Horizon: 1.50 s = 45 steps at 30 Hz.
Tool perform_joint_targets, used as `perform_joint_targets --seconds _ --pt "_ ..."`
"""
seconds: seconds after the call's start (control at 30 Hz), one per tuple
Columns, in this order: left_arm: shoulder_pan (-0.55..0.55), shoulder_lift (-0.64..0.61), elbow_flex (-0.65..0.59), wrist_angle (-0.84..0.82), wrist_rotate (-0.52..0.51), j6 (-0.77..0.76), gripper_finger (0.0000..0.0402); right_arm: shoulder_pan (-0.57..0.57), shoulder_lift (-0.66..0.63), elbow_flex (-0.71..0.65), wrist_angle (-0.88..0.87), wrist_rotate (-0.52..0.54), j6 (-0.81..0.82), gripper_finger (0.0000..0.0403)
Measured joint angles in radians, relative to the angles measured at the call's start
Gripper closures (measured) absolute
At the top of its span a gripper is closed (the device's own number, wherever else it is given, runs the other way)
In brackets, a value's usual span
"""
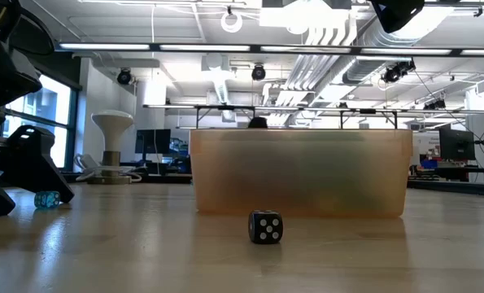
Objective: Pick & Place Dice
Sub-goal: Put the small blue die into the orange bin
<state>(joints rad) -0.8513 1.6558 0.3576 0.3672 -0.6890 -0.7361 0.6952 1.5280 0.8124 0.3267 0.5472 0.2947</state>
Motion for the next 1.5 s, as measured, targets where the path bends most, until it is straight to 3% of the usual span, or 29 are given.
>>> perform_joint_targets --seconds 0.33,1.5 --pt "0.001 0.002 -0.001 0.000 0.019 0.009 0.0060 0.000 0.000 0.000 0.000 0.000 0.000 0.0192" --pt "0.075 0.002 -0.002 -0.007 0.065 -0.001 0.0314 -0.002 0.001 0.000 0.000 0.000 -0.003 0.0192"
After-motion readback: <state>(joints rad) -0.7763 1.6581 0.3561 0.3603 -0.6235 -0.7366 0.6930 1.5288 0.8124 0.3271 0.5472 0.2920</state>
